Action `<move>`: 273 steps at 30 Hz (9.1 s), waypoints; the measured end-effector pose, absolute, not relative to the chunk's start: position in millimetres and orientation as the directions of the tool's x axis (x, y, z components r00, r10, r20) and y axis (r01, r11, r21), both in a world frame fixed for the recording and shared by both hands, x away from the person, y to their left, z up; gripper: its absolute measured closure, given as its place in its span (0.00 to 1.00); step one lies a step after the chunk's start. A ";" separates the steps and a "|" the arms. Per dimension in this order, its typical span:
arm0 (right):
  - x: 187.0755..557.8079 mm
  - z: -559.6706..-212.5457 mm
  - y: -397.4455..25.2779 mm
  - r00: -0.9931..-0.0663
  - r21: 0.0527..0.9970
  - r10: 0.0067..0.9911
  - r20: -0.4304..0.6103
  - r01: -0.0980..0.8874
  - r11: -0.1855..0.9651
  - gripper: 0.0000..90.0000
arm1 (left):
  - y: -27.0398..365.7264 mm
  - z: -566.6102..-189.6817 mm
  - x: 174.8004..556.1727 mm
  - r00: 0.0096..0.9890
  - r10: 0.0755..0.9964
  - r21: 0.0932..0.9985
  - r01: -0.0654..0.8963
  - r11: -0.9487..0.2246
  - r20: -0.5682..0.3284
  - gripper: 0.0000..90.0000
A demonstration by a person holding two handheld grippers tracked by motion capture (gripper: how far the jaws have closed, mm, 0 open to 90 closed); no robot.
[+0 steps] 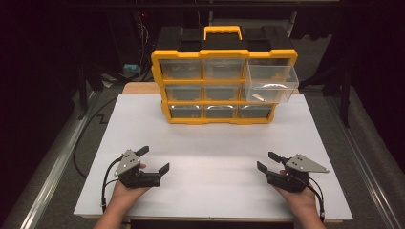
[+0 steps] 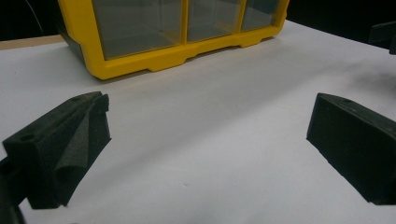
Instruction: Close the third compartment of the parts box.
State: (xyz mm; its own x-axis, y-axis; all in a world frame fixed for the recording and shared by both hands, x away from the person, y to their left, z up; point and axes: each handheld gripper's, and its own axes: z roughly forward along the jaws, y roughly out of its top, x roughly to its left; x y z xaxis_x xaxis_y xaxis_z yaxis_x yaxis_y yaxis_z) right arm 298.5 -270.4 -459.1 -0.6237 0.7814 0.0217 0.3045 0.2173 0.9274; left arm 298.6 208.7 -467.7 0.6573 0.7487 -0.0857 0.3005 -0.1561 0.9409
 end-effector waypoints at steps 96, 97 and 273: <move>328.3 -394.3 -243.6 -0.565 0.971 0.824 -0.047 0.168 0.170 1.00 | 208.1 -467.8 296.7 0.678 0.730 0.944 0.289 -0.161 -0.083 0.01; 328.5 -393.0 -243.5 -0.564 0.972 0.825 -0.047 0.165 0.167 1.00 | 208.3 -467.7 296.6 0.679 0.730 0.944 0.288 -0.162 -0.082 0.01; 415.1 -298.8 -229.0 -0.403 0.961 0.896 -0.186 0.113 0.250 1.00 | 208.7 -467.9 297.3 0.688 0.721 0.947 0.277 -0.164 -0.077 0.01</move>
State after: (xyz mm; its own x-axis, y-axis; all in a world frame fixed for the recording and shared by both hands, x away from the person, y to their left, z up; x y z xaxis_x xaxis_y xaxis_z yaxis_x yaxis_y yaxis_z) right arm 415.1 -229.0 -298.8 -0.4031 0.8961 -0.1859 0.1134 0.2504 0.9615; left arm 297.3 208.7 -467.9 0.6884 0.7212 -0.0765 0.2770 -0.1640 0.9468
